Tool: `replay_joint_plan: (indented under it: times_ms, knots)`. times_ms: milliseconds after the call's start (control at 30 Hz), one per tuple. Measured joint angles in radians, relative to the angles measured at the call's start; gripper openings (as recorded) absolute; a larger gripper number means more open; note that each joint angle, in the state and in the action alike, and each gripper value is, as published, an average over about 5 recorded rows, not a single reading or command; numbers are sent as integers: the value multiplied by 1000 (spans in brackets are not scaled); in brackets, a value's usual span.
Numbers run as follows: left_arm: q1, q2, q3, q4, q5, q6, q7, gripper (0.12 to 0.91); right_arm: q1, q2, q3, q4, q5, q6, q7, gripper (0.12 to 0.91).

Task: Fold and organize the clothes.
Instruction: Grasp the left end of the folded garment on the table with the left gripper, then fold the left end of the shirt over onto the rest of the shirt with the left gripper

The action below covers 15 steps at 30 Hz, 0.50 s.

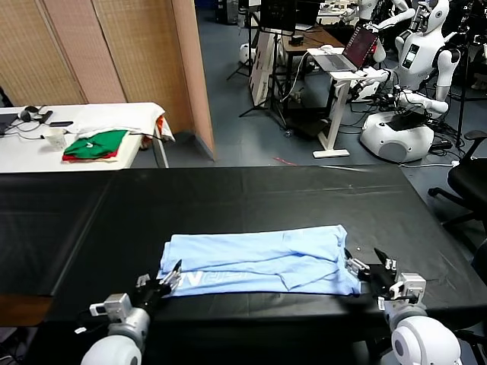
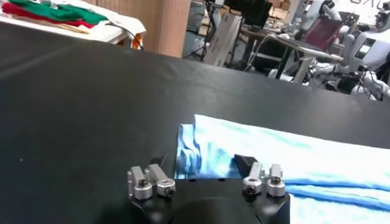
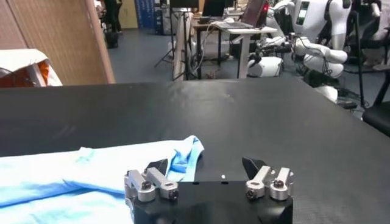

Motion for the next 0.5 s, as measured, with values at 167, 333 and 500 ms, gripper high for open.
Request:
replay_joint_plan:
  times_ms: [167,333,500]
  knots:
    - [-4,-6,-6,5,-54,17,-6,275,0,3,0,-4,-2,1,0,907]
    - [-5,-1,-12,-4,-47,23,-6,192,0,5,0,-12,-9,6,-1,907]
    - [8,38,-30,-25,81,-11,10,191,-3,6,3,-22,-12,13,-2,907]
